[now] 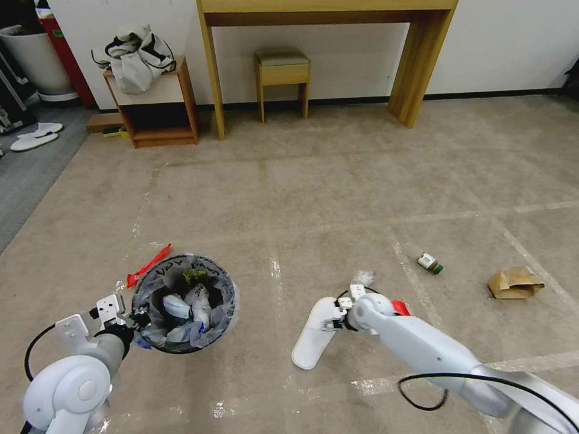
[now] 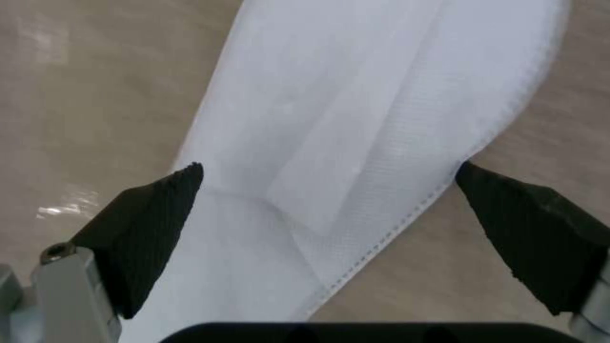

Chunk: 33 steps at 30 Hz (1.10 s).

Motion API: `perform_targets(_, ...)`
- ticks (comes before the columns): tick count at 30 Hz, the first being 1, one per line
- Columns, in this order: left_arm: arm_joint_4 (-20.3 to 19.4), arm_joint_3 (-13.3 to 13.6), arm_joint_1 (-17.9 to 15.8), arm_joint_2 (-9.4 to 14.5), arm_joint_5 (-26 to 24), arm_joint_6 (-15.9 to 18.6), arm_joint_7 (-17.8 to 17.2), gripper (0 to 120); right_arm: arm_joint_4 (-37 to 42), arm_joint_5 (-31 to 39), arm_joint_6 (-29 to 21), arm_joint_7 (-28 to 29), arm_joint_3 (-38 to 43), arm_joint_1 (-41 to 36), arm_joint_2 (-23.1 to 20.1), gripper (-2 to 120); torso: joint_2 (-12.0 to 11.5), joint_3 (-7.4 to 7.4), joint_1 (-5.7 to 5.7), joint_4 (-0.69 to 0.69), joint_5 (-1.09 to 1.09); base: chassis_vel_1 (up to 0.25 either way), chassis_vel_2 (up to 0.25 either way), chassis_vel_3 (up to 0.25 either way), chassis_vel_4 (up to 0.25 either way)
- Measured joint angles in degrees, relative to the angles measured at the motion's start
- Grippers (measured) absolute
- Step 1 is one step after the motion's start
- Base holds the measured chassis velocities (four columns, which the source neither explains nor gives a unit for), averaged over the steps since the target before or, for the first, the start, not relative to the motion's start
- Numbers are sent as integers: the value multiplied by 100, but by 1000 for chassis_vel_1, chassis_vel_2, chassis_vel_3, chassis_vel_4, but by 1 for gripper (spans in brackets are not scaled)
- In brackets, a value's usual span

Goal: Pick up the trash bin and place the garbage on the floor into it.

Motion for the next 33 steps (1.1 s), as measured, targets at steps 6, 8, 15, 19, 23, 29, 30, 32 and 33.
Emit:
perform_targets(6,-56,-117,44,19,-8,0,34,0,-214,-138,48,36,-12,145,341,100,0,0,0,-4,-1,0,0,0,0)
perform_targets(8,-74,-139,57,32,-24,0,45,0,-284,-193,70,35,-16,194,415,100,0,0,0,-5,-2,0,0,0,0)
perform_targets(15,-32,-170,59,50,-33,-1,72,0,-615,-464,182,-74,-34,244,594,100,0,0,0,-4,-1,0,0,0,0)
perform_targets(19,33,-185,60,90,-53,-3,108,0,-905,-846,310,-243,-12,217,742,100,1,-1,0,-5,-2,0,0,0,0)
perform_targets(23,124,-200,5,186,-143,-5,138,0,-1006,-1038,346,-233,82,166,842,100,5,-3,-1,-4,-4,0,0,0,0)
perform_targets(29,248,-141,-89,220,-172,-8,168,0,-876,-1085,293,-129,101,126,797,88,4,-2,-1,-6,-4,0,0,0,0)
perform_targets(30,248,-141,-89,220,-172,-8,168,0,-876,-1085,293,-129,101,126,797,88,4,-2,-1,-6,-4,0,0,0,0)
perform_targets(32,269,-129,-93,220,-169,-11,179,0,-852,-1081,285,-116,93,124,784,85,4,-1,-1,-7,-4,0,0,0,0)
perform_targets(33,287,-124,-94,220,-166,-14,192,0,-841,-1077,284,-109,88,124,776,81,4,-2,-1,-7,-5,0,0,0,0)
